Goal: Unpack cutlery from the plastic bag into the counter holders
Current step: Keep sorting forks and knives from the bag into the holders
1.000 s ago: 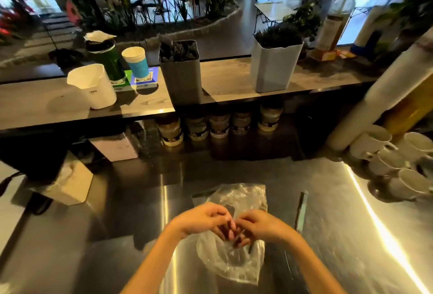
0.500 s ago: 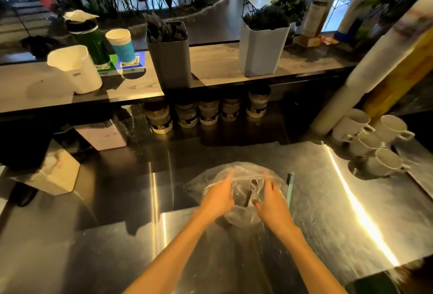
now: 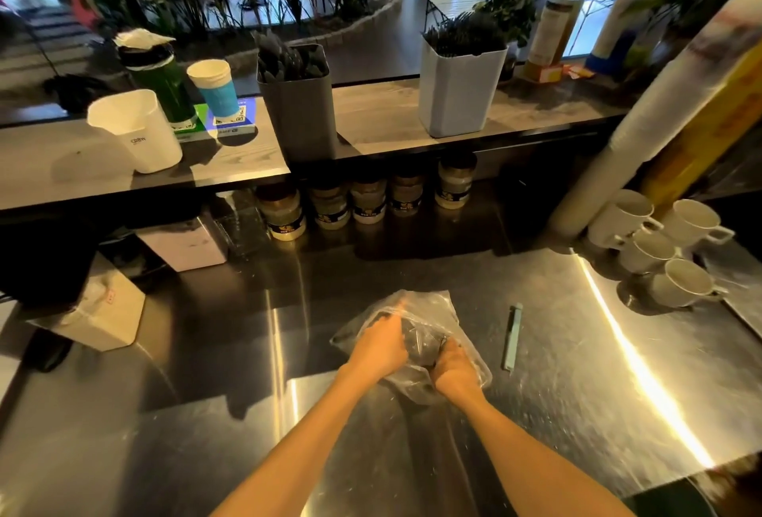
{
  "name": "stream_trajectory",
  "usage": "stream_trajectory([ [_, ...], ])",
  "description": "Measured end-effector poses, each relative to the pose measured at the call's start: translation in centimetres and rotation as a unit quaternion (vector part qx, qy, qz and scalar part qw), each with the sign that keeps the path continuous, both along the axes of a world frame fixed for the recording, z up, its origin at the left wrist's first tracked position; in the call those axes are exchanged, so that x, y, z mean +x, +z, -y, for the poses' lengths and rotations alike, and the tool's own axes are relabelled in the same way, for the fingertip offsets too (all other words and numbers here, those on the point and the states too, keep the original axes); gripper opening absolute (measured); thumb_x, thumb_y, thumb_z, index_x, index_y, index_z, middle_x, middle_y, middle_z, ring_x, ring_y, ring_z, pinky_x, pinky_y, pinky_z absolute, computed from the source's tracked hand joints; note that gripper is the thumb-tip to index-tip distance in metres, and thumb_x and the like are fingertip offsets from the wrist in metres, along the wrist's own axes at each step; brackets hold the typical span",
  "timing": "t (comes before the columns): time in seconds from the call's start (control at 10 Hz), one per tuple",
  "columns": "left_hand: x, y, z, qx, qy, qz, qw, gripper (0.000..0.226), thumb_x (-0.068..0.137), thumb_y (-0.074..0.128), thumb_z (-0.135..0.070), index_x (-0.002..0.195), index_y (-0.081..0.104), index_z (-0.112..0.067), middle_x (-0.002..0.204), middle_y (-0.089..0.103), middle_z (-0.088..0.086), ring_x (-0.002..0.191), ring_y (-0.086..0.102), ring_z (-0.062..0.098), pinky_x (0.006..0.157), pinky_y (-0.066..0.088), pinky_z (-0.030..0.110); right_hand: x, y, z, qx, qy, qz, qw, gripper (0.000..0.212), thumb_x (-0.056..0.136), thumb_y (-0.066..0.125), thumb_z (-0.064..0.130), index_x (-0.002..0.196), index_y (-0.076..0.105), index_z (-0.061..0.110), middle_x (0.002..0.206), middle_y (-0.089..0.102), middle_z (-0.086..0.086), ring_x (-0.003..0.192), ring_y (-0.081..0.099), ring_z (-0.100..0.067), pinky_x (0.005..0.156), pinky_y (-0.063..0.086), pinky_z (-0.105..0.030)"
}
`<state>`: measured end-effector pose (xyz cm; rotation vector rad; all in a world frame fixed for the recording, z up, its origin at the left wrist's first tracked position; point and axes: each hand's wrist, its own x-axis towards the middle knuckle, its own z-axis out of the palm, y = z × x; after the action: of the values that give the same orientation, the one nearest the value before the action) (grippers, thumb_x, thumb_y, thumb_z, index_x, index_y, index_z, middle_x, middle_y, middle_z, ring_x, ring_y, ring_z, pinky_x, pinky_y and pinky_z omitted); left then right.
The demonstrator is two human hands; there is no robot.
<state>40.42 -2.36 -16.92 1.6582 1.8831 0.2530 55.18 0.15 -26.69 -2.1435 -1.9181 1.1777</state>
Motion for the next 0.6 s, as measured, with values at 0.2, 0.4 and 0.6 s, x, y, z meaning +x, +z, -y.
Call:
stream_trajectory([
  [0.2, -1.8, 0.2, -0.5, 0.007, 0.012, -0.018, 1.000, 0.062, 0.099, 0.051, -0.014, 0.155, 0.026, -0.021, 0.128, 0.064, 0.011, 0.115, 0.061, 0.028, 0.096, 0.048, 0.038, -1.5, 0.9, -1.1, -0.014, 0.034, -0.014, 0.999, 0.039, 0.096, 0.060, 0.015, 0.133, 0.055, 0.007, 0.129, 0.062, -0.014, 0.118, 0.060, -0.030, 0.096, 0.049, -0.034],
  [0.4, -5.0, 0.0, -2.9, -0.003, 0.018, -0.063, 0.998, 0.072, 0.099, 0.051, -0.015, 0.159, 0.013, -0.025, 0.124, 0.066, 0.014, 0.110, 0.065, 0.032, 0.093, 0.052, 0.045, -2.9, 5.7, -3.1, -0.031, 0.186, 0.017, 0.982, 0.039, 0.089, 0.072, 0.039, 0.117, 0.062, 0.014, 0.111, 0.068, -0.004, 0.104, 0.064, -0.021, 0.096, 0.053, -0.035],
  [0.6, -6.4, -0.8, -3.7, -0.041, -0.085, -0.171, 0.981, 0.051, 0.097, 0.049, -0.012, 0.144, 0.049, -0.032, 0.140, 0.059, 0.005, 0.127, 0.054, 0.027, 0.103, 0.044, 0.045, -3.2, 6.8, -5.2, 0.161, 0.217, -0.006, 0.963, 0.023, 0.098, 0.059, 0.018, 0.117, 0.071, 0.011, 0.120, 0.063, -0.007, 0.100, 0.062, -0.021, 0.086, 0.046, -0.026],
])
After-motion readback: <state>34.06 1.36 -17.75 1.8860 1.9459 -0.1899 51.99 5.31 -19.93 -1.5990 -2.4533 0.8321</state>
